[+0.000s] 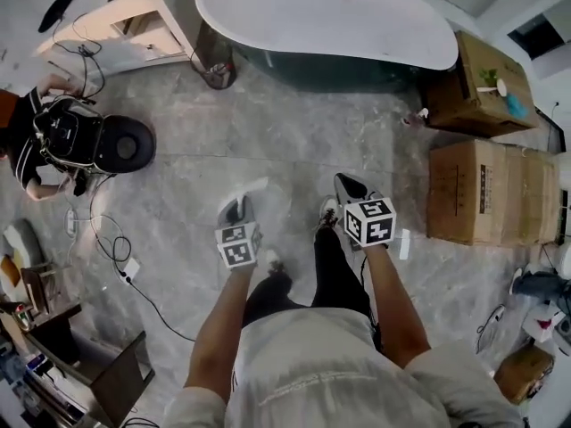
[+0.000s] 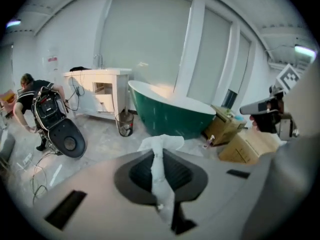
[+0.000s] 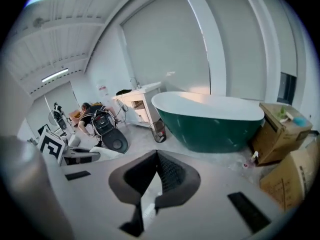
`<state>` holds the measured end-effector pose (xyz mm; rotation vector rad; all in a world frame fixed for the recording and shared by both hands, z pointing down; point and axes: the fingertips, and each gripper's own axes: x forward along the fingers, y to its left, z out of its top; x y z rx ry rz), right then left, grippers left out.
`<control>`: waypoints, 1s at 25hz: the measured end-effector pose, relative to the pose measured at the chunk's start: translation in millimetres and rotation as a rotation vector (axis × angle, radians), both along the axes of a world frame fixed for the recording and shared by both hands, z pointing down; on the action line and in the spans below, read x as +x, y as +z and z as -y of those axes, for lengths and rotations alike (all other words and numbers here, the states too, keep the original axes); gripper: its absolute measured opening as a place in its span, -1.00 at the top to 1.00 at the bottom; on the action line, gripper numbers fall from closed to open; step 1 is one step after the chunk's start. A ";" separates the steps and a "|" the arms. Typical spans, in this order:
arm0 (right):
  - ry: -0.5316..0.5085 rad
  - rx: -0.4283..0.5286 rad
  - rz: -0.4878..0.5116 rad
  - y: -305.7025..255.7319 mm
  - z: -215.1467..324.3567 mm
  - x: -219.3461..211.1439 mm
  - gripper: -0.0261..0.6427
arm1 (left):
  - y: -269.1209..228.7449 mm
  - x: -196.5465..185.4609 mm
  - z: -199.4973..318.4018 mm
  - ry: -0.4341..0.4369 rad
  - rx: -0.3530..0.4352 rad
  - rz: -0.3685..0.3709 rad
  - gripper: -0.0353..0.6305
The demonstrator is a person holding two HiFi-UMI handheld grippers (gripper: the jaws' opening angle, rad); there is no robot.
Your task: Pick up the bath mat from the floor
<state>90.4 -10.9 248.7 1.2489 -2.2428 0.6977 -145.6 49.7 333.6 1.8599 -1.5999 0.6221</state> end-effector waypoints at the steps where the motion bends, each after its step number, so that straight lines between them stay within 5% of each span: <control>1: -0.006 0.024 -0.008 -16.5 -3.3 -5.0 0.88 | -21.9 -5.4 0.1 -0.011 0.046 -0.006 0.79; 12: -0.085 0.395 -0.013 -215.6 -31.2 -55.0 0.88 | -272.5 -12.5 8.0 0.203 0.529 0.049 0.79; 17: -0.093 0.562 -0.039 -309.0 -43.9 -60.5 0.88 | -380.6 -22.2 1.4 0.230 0.752 0.048 0.79; 25: -0.128 0.753 -0.035 -409.9 -67.2 -77.4 0.88 | -497.6 -41.3 -24.7 0.271 1.002 0.104 0.79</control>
